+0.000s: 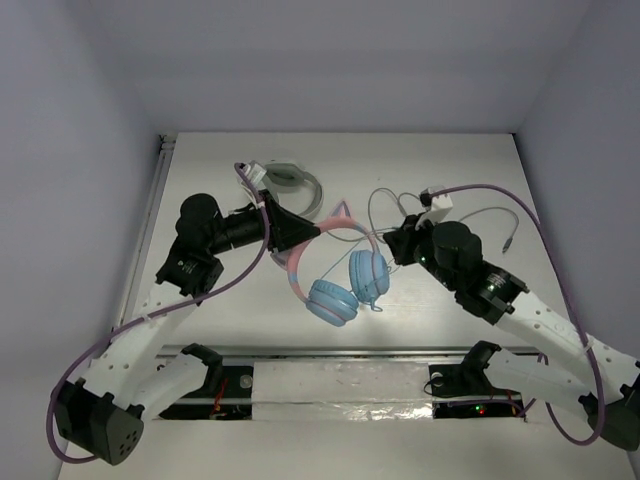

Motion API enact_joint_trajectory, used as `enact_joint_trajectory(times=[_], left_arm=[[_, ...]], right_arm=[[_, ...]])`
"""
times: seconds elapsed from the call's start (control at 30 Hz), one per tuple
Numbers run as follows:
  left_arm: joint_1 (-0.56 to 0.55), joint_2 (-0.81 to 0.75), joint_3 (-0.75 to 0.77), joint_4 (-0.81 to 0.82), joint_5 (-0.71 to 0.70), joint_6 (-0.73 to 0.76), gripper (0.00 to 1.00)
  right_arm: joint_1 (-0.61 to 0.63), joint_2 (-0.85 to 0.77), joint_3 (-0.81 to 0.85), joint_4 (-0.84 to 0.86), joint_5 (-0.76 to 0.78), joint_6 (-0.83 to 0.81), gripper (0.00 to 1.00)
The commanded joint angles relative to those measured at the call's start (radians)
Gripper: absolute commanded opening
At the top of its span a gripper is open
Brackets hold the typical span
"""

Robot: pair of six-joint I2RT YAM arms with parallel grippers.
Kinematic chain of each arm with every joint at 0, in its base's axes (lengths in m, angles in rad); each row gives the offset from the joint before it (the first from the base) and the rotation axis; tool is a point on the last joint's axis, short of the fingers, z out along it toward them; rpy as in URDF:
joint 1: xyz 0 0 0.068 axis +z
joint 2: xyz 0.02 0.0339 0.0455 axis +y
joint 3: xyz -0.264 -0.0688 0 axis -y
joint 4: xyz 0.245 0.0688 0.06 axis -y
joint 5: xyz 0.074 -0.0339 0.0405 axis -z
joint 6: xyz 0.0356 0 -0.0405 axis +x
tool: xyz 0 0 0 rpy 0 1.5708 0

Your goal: Wrap the headphones

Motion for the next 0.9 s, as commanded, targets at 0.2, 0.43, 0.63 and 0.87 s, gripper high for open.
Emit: enact_joint_trajectory(times=[0.2, 0.43, 0.63, 0.87], left_arm=[[0.075, 0.019, 0.043, 0.360, 0.059, -0.303, 0.00], [0.171, 0.033, 0.000, 0.350, -0.031, -0.387, 0.00], [0.198, 0.051, 0.039, 0.324, -0.065, -0.382, 0.00], [0.198, 0.042, 0.101, 0.270, -0.081, -0.357, 0.00]], right_arm=[[-0.005, 0.046, -0.096, 0.214, -0.264, 0.083, 0.62], [-0.005, -0.200, -0.218, 0.244, -0.304, 0.123, 0.90], [-0.005, -0.334, -0.231, 0.264, -0.293, 0.143, 0.91], [-0.005, -0.229, -0.303, 0.413, -0.195, 0.158, 0.91]])
